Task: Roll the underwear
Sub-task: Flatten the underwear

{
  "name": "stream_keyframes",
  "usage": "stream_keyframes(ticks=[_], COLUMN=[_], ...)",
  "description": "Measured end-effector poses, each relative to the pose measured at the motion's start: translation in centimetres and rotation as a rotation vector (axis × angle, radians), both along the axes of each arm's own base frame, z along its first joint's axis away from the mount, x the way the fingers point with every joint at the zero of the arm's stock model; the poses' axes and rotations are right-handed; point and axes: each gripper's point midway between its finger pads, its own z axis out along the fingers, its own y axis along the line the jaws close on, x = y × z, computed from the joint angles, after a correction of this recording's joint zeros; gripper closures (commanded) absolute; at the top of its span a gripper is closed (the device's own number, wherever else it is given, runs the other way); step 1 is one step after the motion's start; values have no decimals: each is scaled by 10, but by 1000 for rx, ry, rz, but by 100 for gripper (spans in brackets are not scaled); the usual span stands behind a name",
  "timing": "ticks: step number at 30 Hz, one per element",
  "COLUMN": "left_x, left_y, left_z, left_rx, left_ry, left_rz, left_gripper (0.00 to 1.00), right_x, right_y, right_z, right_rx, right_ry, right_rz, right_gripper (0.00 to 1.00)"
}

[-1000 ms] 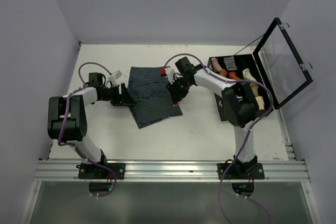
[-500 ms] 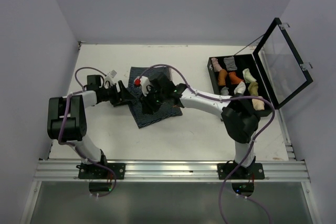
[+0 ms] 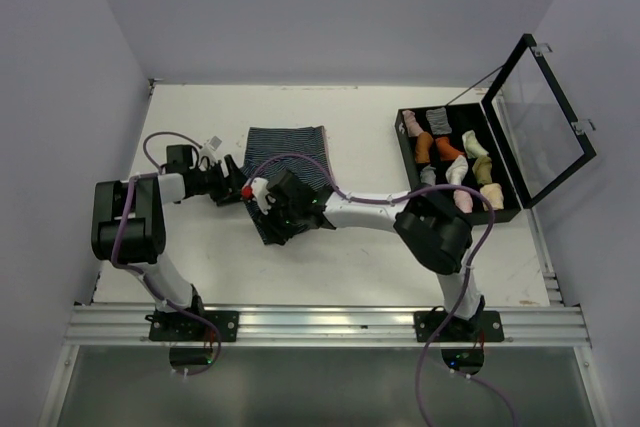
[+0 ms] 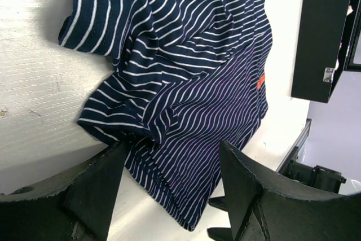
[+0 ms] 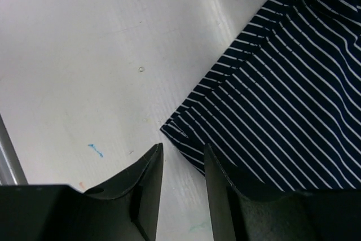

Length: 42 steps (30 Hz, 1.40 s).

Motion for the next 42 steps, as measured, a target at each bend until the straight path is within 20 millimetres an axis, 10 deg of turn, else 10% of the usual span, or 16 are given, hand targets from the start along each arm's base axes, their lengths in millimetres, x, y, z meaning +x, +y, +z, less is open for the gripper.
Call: stream_keyframes(ticks=[13,24,36,42], left_x=[-1,-1,0,0], left_y=[0,0,2,2], left_z=[-1,-1,-2,-2], left_rx=[5,6,17,19], left_ry=[-16,-22,-20,-19], left_rz=[2,2,9,11], left_gripper=[27,27,27,28], right_x=[15,24,17,14], right_y=[14,16,16,12], right_z=[-2,-19,-21,-18], right_rx=[-29,-70,-86,-98], right_ry=[-52,-65,-55,-43], right_rz=[-131,-179,-171,-179], right_gripper=[45,52,100,75])
